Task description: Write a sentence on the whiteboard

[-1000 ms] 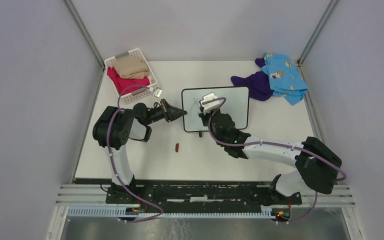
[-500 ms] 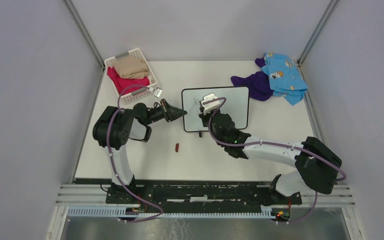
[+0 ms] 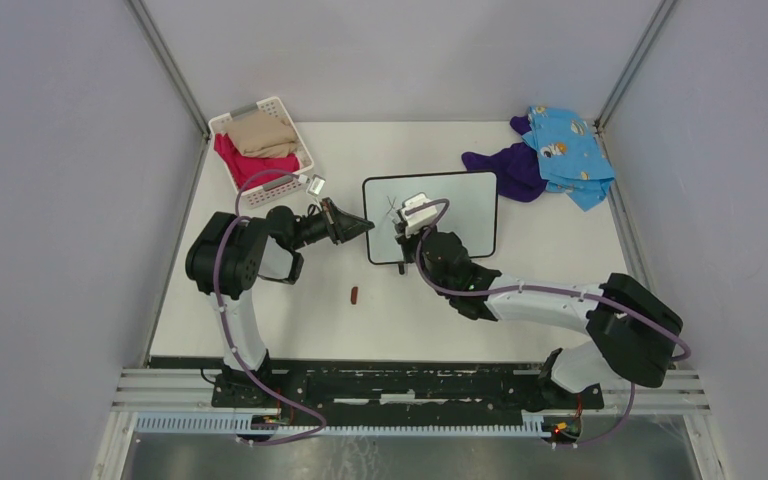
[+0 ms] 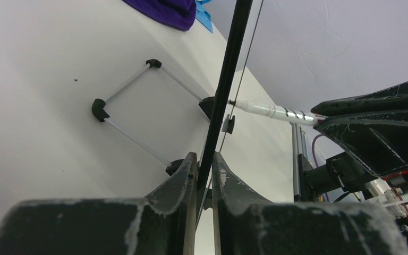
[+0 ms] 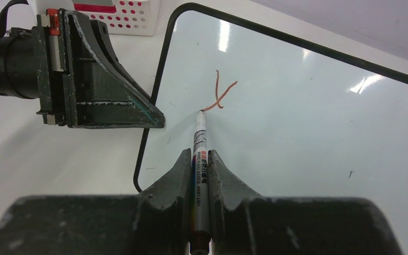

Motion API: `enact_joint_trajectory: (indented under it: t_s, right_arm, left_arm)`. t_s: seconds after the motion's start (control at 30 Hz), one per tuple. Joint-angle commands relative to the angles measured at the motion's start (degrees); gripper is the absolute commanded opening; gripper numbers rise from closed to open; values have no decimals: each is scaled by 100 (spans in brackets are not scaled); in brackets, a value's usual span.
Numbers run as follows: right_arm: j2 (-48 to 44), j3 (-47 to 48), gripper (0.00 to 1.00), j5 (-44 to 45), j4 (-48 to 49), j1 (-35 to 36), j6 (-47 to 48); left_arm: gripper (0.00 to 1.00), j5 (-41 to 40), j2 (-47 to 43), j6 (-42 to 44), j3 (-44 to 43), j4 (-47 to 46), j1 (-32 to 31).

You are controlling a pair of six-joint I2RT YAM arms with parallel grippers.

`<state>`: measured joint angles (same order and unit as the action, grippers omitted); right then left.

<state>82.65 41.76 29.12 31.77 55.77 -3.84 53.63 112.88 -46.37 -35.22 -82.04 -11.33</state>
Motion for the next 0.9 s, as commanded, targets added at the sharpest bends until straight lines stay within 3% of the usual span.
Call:
enact_joint_trajectory:
  t_s: [0.0,0.5,0.87]
  right_arm:
    - [169,136,0,-215,-83,49,-117]
    - [-927,-124,0,270,49,22,269]
    - [-733,-4,0,250,12,-150,513]
  left_arm:
    - [15,69,18,190,-18,-409,17]
    - [15,78,30,198,-19,-386,17]
    - [15,78,53,190,-15,-390,13]
